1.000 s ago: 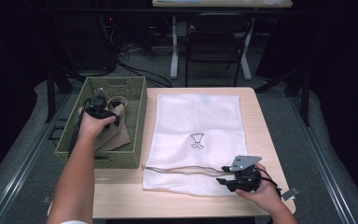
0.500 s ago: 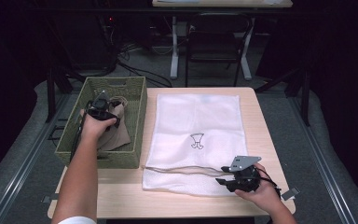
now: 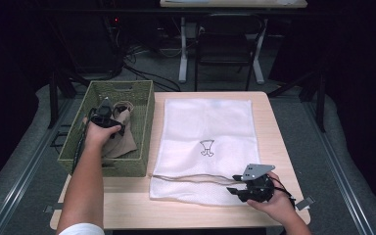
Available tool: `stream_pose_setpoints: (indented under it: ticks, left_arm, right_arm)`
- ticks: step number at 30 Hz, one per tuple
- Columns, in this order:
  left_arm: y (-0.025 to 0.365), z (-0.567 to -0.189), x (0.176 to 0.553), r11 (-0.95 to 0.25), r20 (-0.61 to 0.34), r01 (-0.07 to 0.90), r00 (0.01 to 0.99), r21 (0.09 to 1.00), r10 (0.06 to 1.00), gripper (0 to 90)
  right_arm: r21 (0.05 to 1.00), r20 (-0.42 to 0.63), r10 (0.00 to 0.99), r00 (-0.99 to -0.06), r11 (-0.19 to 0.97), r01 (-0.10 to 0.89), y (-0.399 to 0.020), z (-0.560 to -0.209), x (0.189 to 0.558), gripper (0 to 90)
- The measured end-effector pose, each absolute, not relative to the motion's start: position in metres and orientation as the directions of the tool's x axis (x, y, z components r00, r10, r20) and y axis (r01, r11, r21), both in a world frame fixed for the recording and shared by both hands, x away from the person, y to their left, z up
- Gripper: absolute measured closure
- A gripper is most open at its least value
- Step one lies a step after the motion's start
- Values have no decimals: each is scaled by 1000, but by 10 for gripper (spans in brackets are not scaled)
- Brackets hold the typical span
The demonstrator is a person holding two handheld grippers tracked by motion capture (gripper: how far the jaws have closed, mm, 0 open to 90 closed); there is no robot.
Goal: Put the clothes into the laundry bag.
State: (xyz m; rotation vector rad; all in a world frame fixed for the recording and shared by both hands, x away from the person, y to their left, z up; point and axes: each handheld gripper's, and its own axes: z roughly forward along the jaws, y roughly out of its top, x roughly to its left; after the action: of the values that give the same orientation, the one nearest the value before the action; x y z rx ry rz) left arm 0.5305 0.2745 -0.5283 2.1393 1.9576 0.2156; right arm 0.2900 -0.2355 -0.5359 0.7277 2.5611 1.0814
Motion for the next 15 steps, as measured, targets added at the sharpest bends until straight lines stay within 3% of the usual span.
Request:
stream_pose_setpoints:
  ticks: [15]
  left_arm:
    - [275,-537,530,-72,-40,962,86,263,995,97]
  right_arm:
    - [727,-52,545,-837,595,342,-235,-536,289,515]
